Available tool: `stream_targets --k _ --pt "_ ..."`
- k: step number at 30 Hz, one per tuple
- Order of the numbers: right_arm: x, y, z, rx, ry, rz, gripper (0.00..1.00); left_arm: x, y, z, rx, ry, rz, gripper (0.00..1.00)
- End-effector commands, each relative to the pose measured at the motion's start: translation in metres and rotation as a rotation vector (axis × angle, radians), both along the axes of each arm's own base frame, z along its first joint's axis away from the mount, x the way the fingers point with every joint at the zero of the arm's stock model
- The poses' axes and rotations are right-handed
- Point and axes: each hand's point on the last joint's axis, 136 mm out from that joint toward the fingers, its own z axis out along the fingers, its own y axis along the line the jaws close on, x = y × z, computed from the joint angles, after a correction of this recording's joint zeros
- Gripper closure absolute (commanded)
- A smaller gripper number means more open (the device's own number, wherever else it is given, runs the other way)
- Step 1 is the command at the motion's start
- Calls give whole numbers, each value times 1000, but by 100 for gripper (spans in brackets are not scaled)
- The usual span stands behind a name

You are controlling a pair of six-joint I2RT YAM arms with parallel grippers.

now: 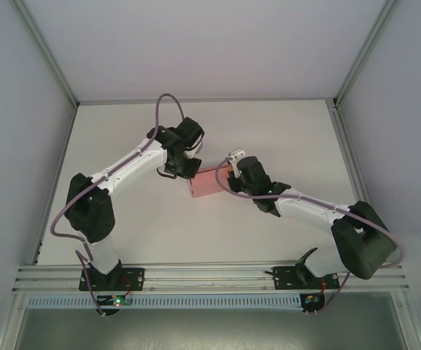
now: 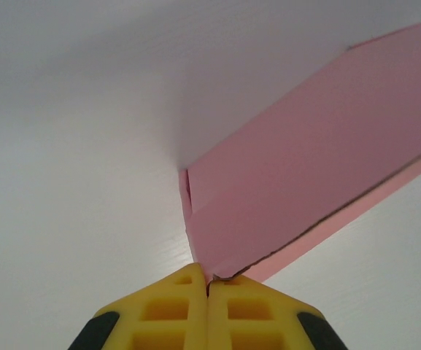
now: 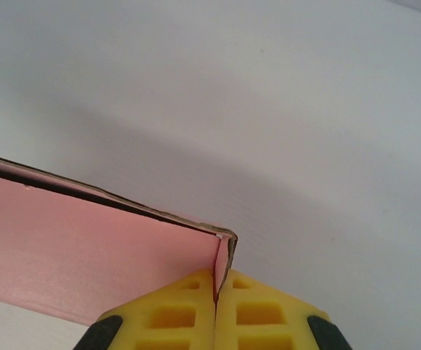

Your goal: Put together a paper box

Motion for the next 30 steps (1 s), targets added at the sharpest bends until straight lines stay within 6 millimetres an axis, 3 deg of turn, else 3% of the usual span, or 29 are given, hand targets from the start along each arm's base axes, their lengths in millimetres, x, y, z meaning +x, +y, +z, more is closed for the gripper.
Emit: stream_targets --k 1,7,11,18,21,24,27,30 --pt "-29 3 -35 -84 63 61 100 -1 -29 9 -161 149 138 100" --pt "-40 5 -48 -151 49 69 100 16 -32 21 -286 246 286 100" --pt "-43 3 -52 -153 50 64 100 23 -33 24 -310 242 296 100" --pt "-45 6 -53 -145 56 82 100 30 -19 -8 -232 227 363 100" --pt "-45 5 -56 -157 70 82 100 33 -29 -14 -346 300 410 100" --pt "-46 7 -55 -158 76 93 100 38 -35 -4 -441 355 421 100" --pt "-45 6 -53 -166 73 88 100 42 -30 14 -391 288 366 100" --pt "-44 5 -53 -167 74 81 100 39 -20 7 -339 283 360 100"
